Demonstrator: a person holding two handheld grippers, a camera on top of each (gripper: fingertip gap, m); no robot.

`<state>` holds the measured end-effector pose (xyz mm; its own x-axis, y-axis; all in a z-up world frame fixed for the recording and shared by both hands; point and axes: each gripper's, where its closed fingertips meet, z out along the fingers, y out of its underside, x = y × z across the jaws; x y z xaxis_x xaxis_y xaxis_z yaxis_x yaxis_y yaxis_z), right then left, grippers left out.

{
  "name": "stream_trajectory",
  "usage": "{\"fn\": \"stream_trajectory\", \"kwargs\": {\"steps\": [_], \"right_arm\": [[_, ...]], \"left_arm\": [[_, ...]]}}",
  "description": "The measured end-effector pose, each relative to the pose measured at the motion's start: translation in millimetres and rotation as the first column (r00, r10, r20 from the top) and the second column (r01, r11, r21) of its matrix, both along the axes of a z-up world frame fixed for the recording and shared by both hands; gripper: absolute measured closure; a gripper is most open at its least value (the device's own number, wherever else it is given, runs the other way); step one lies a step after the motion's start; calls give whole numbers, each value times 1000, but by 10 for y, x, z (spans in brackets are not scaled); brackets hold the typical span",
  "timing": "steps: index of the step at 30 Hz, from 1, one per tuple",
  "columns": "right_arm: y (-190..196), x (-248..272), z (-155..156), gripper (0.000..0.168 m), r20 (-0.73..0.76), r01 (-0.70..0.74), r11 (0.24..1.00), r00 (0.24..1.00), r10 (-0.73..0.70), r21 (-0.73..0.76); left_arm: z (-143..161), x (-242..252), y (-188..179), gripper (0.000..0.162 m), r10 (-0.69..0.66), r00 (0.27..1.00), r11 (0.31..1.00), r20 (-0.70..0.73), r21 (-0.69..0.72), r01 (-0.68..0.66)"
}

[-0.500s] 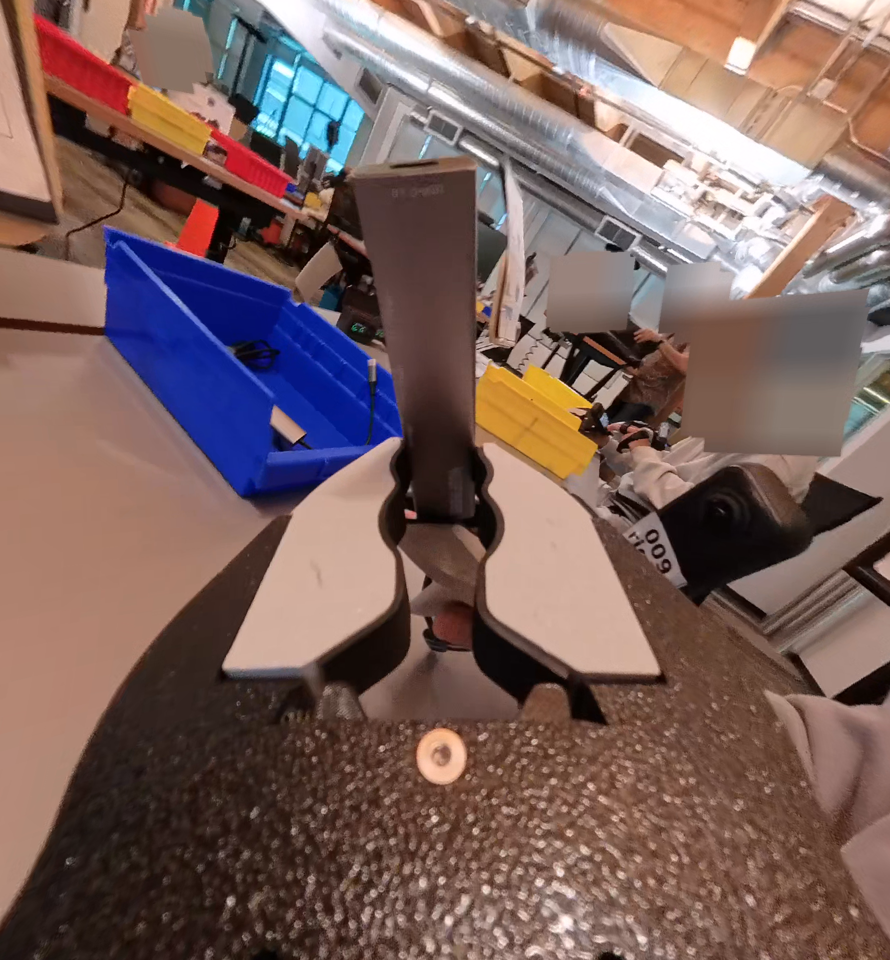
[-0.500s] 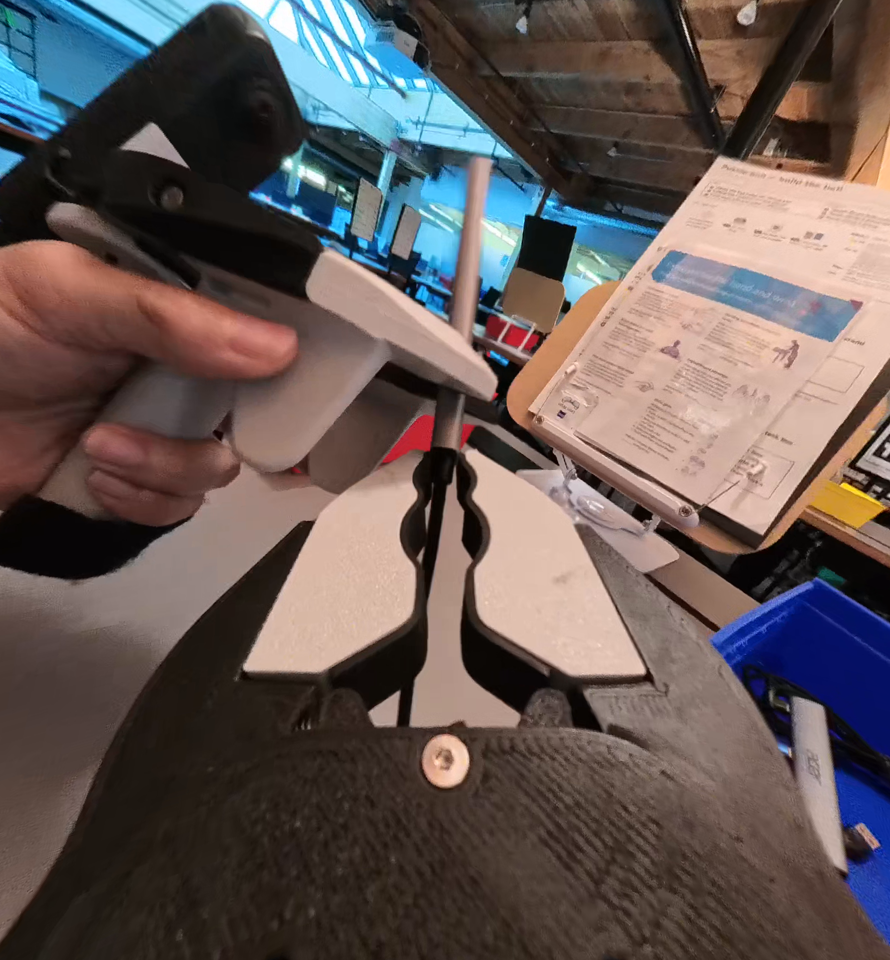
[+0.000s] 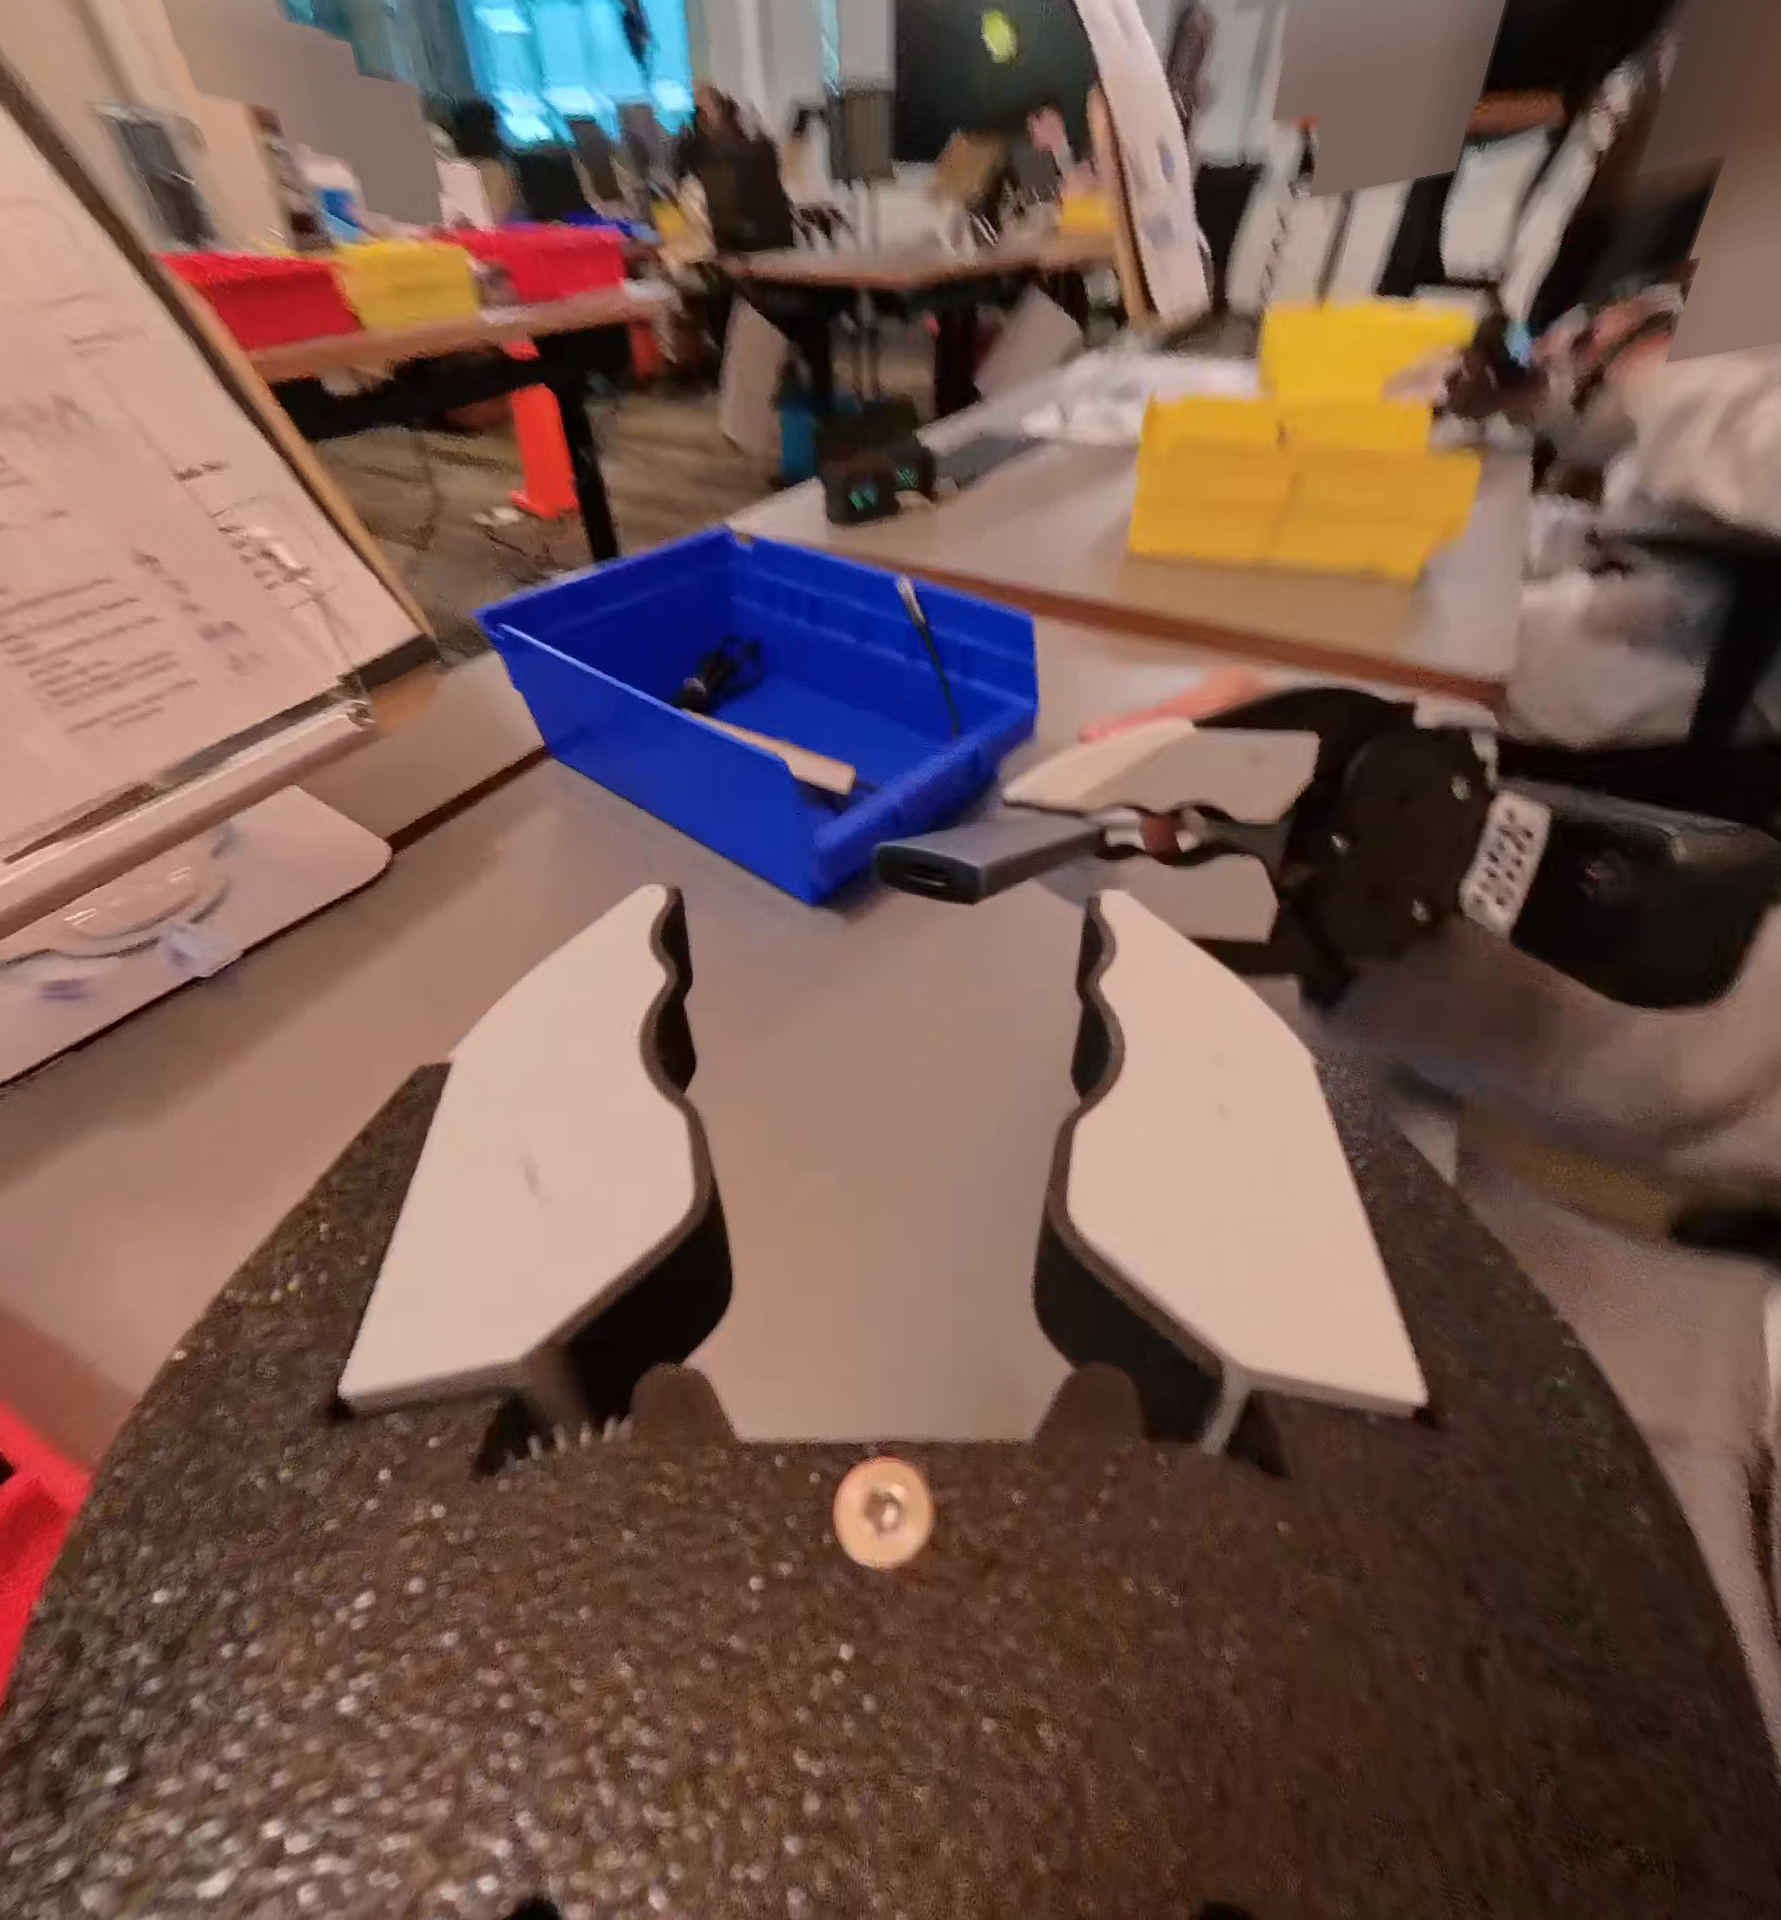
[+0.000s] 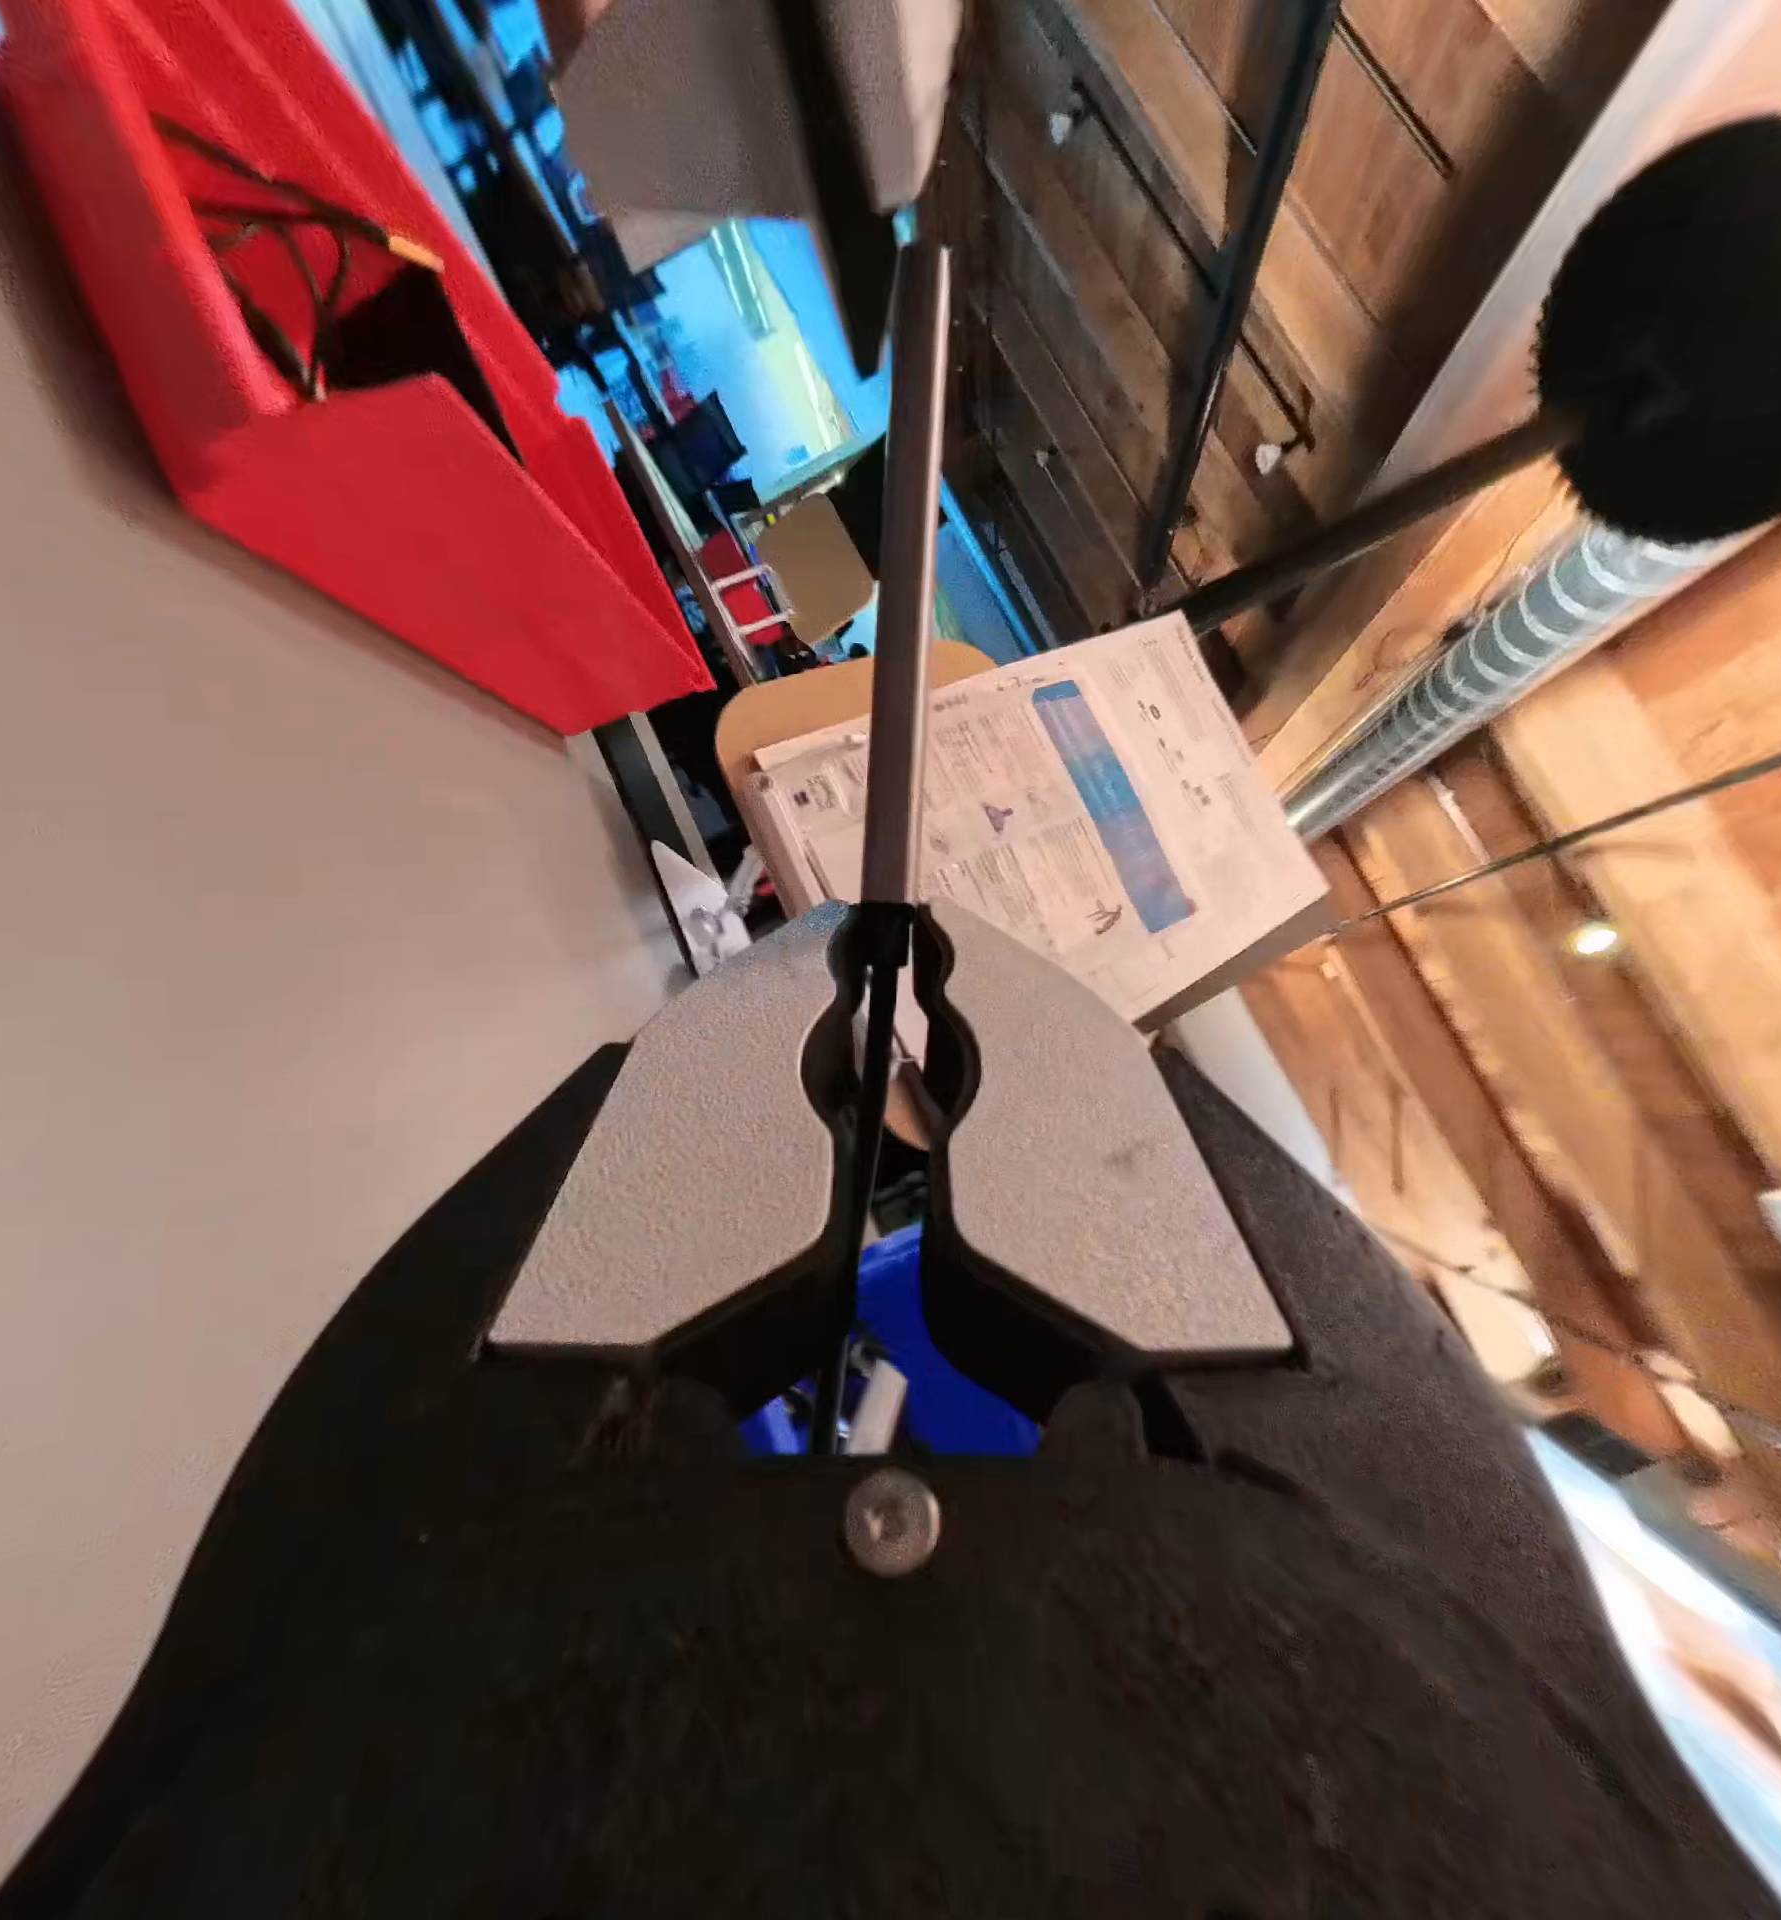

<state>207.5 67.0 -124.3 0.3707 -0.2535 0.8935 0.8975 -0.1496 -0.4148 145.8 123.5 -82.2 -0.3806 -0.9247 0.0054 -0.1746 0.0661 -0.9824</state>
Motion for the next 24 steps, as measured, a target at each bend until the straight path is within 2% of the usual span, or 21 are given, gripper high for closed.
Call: {"fn": "stream_trajectory", "kwargs": {"steps": [5, 9, 11, 13, 14, 18, 24], "right_arm": [[40, -117, -35, 160, 71, -21, 1000, 997, 22, -17], [59, -234, -29, 160, 134, -44, 999, 990, 46, -15], [68, -262, -39, 160, 131, -56, 998, 990, 57, -11], [74, -275, -48, 160, 143, -57, 998, 988, 58, -7], [82, -266, -67, 160, 139, -52, 998, 989, 54, -17], [76, -244, -107, 160, 69, -107, 994, 992, 105, 16], [67, -183, -177, 156, -122, -201, 976, 970, 210, 79]], "left_arm": [[-95, -124, -49, 95, -153, 975, 982, -163, 89, 169], [-215, -142, -107, 108, -193, 955, 969, -226, 111, 222], [-243, -172, -202, 115, -238, 942, 959, -235, 93, 266], [-290, -177, -243, 136, -251, 935, 956, -251, 90, 281], [-301, -179, -260, 137, -258, 934, 952, -245, 97, 289], [-285, -162, -328, 138, -232, 955, 943, -184, 200, 268], [-268, -114, -452, 138, -203, 966, 880, -161, 403, 251]]}}
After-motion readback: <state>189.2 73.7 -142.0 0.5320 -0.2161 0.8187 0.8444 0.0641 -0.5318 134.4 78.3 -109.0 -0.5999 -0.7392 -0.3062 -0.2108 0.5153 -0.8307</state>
